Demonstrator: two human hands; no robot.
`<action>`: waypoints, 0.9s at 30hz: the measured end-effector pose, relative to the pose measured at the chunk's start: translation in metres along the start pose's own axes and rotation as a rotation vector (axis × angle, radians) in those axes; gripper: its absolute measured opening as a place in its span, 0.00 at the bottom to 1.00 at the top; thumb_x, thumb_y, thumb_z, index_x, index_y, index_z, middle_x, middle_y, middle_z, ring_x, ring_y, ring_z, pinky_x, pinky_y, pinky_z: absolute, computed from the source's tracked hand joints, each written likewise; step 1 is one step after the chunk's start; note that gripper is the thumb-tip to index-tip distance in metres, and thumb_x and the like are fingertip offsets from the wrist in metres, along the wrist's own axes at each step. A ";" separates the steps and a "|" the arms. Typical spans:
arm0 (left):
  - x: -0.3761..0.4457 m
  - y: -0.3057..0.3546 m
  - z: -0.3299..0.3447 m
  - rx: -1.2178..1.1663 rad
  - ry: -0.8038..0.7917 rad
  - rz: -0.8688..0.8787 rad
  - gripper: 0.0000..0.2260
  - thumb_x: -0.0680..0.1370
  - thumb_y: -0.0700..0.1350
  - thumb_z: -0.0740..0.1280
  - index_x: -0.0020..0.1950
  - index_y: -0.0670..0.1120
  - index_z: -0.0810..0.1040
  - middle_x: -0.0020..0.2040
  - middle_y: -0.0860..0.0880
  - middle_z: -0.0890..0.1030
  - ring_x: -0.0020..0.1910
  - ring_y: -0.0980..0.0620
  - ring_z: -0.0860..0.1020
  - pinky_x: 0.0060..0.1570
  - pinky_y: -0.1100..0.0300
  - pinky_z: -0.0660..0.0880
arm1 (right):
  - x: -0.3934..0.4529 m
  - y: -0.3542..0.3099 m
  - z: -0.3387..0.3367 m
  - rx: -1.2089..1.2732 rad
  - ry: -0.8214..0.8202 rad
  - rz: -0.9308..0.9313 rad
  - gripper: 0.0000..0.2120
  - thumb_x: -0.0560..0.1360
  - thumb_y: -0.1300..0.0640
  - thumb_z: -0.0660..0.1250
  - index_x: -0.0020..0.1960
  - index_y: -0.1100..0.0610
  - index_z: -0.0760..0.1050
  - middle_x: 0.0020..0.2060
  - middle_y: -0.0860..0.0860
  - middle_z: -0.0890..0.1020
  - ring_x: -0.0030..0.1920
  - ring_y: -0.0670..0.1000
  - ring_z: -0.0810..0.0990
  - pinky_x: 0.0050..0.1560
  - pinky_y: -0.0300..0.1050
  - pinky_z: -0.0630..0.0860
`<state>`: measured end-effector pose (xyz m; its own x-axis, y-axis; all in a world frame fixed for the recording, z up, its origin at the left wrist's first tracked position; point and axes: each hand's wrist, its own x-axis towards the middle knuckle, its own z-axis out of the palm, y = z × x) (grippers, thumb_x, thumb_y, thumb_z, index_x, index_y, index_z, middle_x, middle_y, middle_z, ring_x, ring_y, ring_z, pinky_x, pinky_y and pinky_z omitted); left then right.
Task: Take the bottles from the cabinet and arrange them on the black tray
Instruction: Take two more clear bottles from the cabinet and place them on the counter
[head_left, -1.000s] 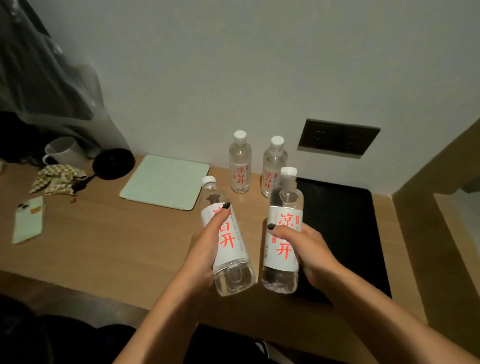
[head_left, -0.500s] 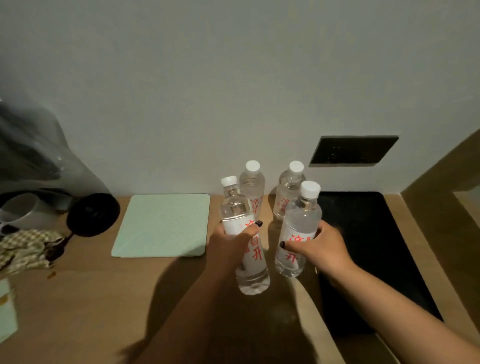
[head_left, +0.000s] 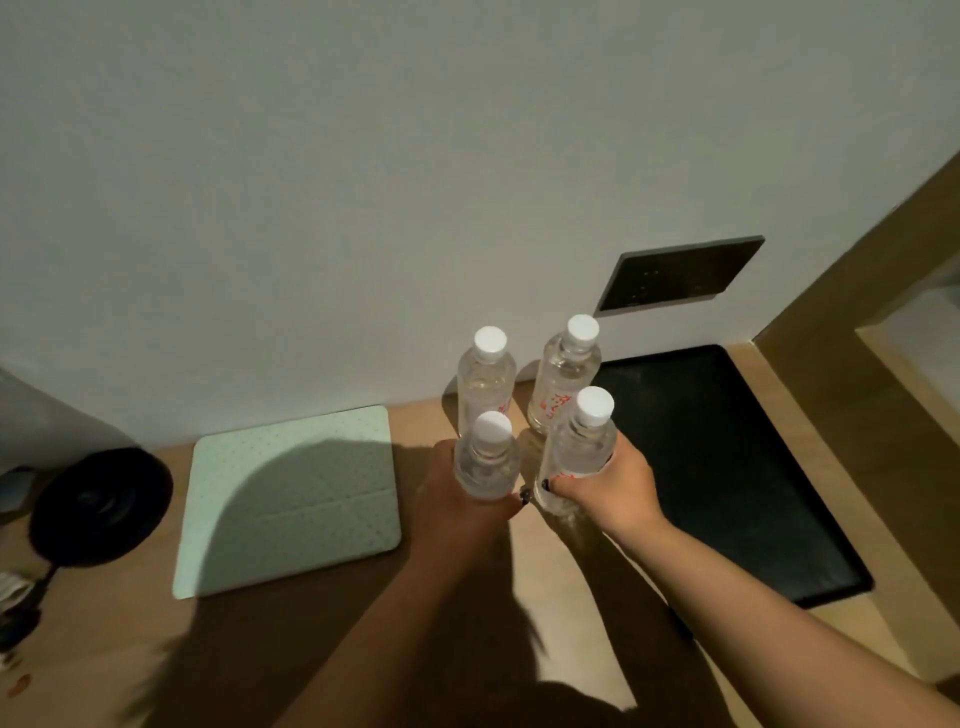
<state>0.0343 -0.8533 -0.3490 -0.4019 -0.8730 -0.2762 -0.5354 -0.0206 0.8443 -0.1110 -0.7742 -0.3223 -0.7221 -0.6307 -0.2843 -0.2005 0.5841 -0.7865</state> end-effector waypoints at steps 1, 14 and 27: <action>0.001 -0.002 0.000 0.004 -0.006 0.011 0.28 0.60 0.51 0.78 0.57 0.53 0.71 0.50 0.54 0.79 0.49 0.55 0.79 0.51 0.52 0.77 | 0.000 0.001 0.001 0.009 0.007 -0.003 0.31 0.61 0.61 0.79 0.61 0.53 0.72 0.57 0.52 0.79 0.61 0.53 0.76 0.61 0.47 0.73; -0.006 -0.004 -0.005 -0.023 -0.097 0.086 0.32 0.62 0.49 0.79 0.60 0.54 0.66 0.54 0.56 0.75 0.53 0.56 0.76 0.48 0.67 0.71 | -0.011 0.013 0.003 0.009 -0.055 -0.052 0.35 0.63 0.62 0.77 0.66 0.51 0.68 0.57 0.45 0.77 0.61 0.48 0.75 0.59 0.43 0.72; -0.032 0.077 -0.050 0.143 -0.192 0.448 0.32 0.71 0.53 0.72 0.70 0.58 0.60 0.71 0.53 0.68 0.66 0.53 0.69 0.64 0.51 0.70 | -0.049 -0.008 -0.036 0.026 -0.005 -0.106 0.44 0.67 0.56 0.76 0.75 0.48 0.56 0.73 0.47 0.63 0.73 0.48 0.62 0.70 0.50 0.64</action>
<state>0.0428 -0.8515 -0.2528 -0.7379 -0.6749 0.0083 -0.3697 0.4144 0.8317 -0.0972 -0.7298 -0.2821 -0.6941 -0.6910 -0.2018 -0.2580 0.5005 -0.8264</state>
